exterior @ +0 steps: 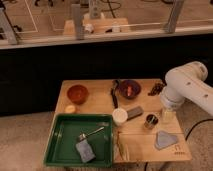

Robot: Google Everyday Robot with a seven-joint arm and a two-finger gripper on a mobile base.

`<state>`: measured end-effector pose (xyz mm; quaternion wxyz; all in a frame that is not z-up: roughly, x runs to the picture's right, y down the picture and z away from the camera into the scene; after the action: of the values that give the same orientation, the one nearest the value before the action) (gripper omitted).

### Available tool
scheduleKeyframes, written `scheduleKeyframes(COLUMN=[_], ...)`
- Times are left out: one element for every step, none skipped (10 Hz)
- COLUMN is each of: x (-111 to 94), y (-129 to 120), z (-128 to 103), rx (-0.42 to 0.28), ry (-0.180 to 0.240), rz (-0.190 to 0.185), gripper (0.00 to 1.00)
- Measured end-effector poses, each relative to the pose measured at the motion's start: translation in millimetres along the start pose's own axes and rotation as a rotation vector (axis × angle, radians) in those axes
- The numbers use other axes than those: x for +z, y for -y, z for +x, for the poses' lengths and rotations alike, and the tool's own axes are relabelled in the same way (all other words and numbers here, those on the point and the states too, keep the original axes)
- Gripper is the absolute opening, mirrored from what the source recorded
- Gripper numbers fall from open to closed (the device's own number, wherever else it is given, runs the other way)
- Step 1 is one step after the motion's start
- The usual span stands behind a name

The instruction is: Place towel in purple bowl

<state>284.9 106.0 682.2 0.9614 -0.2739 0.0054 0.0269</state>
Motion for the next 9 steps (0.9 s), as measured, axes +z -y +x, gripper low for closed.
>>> scheduleKeyframes(x=[-2,-6,-6,-4,0,7,19,32,48], y=[-3,-11,-17,-19,-26,-34,-43,-49,-58], z=[3,4,5,6,6,9,11,10,13], rx=[-0.003,-0.016,-0.024,-0.032,-0.045,-0.05,-0.058,-0.07,-0.076], ry=[0.031,0.082,0.11,0.126,0.144,0.152,0.15,0.149,0.145], rz=[0.016,0.042,0.056,0.068,0.081,0.088,0.09,0.085,0.075], gripper=[0.8,0.8,0.8,0.8,0.8,0.8,0.8,0.8,0.8])
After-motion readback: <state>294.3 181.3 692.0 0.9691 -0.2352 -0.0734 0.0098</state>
